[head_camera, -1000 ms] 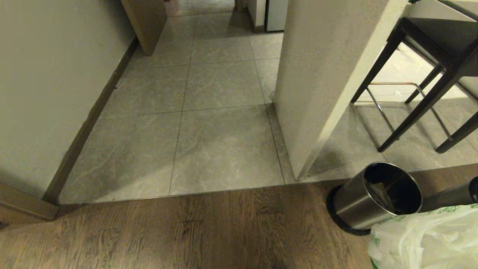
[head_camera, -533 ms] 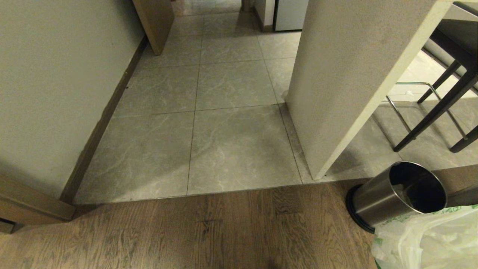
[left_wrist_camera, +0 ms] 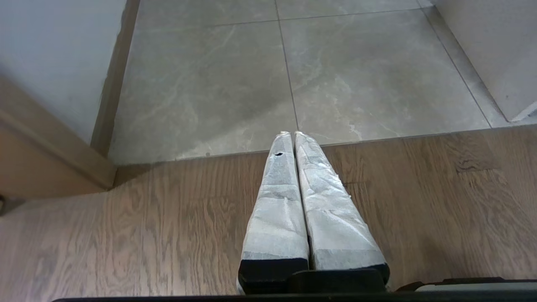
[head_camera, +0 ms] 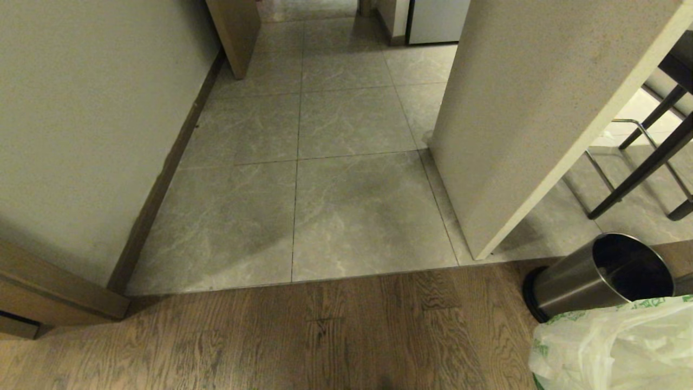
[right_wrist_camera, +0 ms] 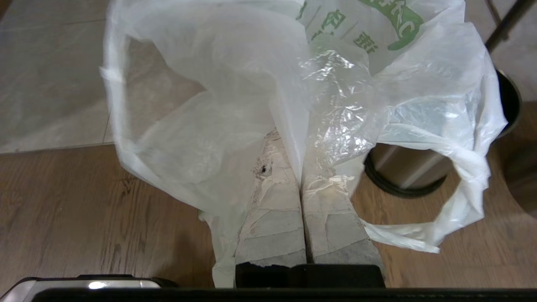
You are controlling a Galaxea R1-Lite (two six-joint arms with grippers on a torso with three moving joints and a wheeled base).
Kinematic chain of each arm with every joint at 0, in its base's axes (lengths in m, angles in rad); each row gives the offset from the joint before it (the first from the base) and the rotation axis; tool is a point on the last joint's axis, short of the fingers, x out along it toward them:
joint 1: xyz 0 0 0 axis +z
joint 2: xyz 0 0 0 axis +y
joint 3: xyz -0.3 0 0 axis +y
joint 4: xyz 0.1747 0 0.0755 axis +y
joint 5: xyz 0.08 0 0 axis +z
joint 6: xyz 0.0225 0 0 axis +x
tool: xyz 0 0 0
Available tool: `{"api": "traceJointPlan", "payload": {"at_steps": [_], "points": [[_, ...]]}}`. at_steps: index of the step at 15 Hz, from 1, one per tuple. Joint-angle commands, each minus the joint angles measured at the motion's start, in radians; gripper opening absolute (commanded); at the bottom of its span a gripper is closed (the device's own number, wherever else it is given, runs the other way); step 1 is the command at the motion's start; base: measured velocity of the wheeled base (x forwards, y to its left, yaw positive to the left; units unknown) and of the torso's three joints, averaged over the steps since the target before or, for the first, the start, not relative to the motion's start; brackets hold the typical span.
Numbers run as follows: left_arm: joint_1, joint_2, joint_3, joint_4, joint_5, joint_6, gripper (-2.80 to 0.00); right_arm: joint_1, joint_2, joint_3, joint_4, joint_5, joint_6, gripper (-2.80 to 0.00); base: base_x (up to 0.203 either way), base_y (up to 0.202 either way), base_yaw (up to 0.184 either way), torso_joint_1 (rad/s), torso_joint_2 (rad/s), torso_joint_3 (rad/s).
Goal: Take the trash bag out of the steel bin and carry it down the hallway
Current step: Put the trash bag at the door
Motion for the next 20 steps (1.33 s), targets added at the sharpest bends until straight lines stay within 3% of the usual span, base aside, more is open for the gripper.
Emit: {"api": "traceJointPlan", "payload": {"at_steps": [1,7,15,20], "points": [[0.0,0.0,0.0,0.0,0.001,0.0,-2.8,0.0,0.001,0.0,0.0,0.0,0.0,-2.8,0.0,0.0,0.0,0.0,0.0,0.0],[0.0,-0.001,0.0,0.0,0.001,-0.002,-2.8,0.0,0.001,-0.003,0.012,-0.001,0.001,-2.8,0.0,0.0,0.01,0.001,0.0,0.0],[0.0,-0.002,0.0,0.0,0.001,-0.002,-2.8,0.001,0.001,-0.003,0.012,-0.001,0.001,-2.8,-0.001,-0.01,0.172,0.004,0.0,0.002],[0.0,-0.002,0.0,0.0,0.001,-0.002,-2.8,0.0,0.001,-0.003,0.012,-0.001,0.001,-2.8,-0.002,0.002,0.018,0.0,0.0,0.0]]}}
